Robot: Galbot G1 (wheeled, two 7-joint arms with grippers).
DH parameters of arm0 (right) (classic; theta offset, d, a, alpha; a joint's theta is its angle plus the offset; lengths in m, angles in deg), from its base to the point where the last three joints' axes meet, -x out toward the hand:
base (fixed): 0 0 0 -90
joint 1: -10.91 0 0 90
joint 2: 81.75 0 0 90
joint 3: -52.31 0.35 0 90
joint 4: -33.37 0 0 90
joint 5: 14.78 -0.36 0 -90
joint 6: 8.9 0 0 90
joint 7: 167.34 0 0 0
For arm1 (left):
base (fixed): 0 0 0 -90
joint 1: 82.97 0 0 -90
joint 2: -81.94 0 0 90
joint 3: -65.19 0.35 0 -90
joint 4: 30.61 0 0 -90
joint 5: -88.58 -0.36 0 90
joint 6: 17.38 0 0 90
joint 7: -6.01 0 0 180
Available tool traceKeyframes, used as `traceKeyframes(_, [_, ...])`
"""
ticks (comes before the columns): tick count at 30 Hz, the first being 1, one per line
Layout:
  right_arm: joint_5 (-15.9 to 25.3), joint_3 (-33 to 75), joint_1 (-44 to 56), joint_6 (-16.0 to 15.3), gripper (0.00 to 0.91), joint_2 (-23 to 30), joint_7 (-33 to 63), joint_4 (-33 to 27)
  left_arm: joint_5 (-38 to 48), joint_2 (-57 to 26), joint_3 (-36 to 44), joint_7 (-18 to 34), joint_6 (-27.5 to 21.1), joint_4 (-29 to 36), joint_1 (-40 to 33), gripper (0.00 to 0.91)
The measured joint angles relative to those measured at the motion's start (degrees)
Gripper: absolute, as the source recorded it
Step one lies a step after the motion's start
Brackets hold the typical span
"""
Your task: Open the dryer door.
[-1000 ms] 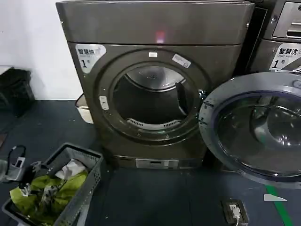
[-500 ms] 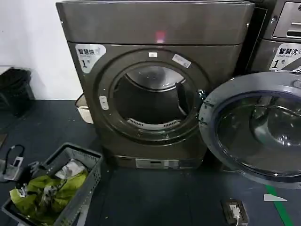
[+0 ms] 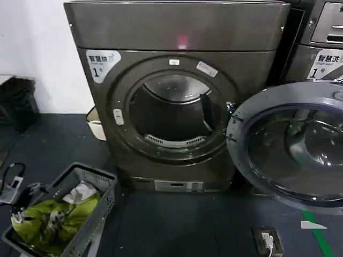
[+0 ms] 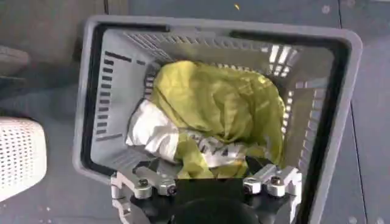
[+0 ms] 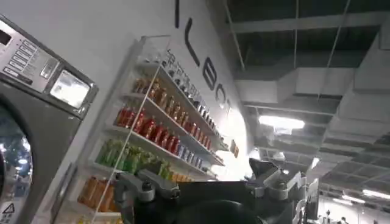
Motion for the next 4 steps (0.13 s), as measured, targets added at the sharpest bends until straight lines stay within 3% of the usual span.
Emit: traceKeyframes(4, [0.23, -0.14, -0.01, 0.0, 0.907, 0.11, -0.19, 0.0, -0.19, -0.13, 0.0, -0.11, 0.04, -0.2, 0.04, 0.907])
